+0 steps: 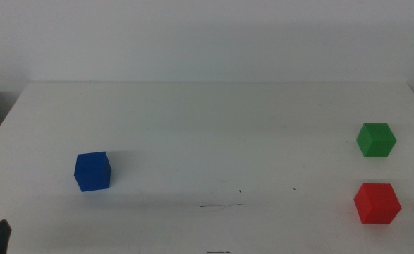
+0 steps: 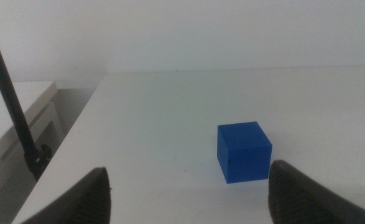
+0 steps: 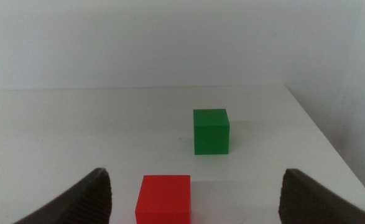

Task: Stack red cubes first, then green, then blue cubes in a specific spot.

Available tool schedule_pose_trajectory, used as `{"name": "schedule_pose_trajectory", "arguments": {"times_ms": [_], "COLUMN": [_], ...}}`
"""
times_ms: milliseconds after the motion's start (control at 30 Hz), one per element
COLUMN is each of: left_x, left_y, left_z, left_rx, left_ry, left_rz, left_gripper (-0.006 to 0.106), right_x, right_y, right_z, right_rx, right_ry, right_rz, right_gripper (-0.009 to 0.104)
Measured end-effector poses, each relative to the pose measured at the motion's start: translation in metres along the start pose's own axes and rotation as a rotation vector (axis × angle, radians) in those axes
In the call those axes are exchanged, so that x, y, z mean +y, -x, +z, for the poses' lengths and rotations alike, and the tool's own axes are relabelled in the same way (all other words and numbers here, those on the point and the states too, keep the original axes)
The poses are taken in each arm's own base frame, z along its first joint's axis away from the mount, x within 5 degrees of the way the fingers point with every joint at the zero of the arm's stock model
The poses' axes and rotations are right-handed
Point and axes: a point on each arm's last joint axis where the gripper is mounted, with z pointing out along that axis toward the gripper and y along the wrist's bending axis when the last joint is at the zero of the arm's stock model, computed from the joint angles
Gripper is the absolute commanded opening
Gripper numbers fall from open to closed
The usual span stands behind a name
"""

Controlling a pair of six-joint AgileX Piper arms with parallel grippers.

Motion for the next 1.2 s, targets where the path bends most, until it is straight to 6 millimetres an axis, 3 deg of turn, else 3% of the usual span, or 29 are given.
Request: {"name": "schedule_pose_trajectory", "arguments": {"times_ms": [167,400,600,833,1033,1200], "left_x": [0.000,0.000,0.000,0.000,0.000,0.000], "left_y": [0.000,0.000,0.000,0.000,0.000,0.000], "left_z": [0.000,0.000,0.000,0.000,0.000,0.000], "left_rx": [0.000,0.000,0.000,0.000,0.000,0.000], "left_ry": [0.000,0.000,0.000,0.000,0.000,0.000], "left_rz": [0.000,0.000,0.000,0.000,0.000,0.000], "left_gripper": [0.084,0.084,0.084,0.084,0.084,0.084], "right_x": [0.001,0.005,0.014,0.020,0.021,0.021], "right_y": [0.009,0.062,0.103,0.144,0.148,0.145], "right_z": [0.002,0.021,0.047,0.077,0.095,0.098], "right_rx": [0.074,0.220,0.475,0.764,0.899,0.924], "right_ry": [-0.001,0.003,0.034,0.083,0.101,0.101], "right_rz": [0.016,0.099,0.204,0.130,0.094,0.097], "right_gripper": [0.087,0.087,0.087,0.087,0.087,0.087]}}
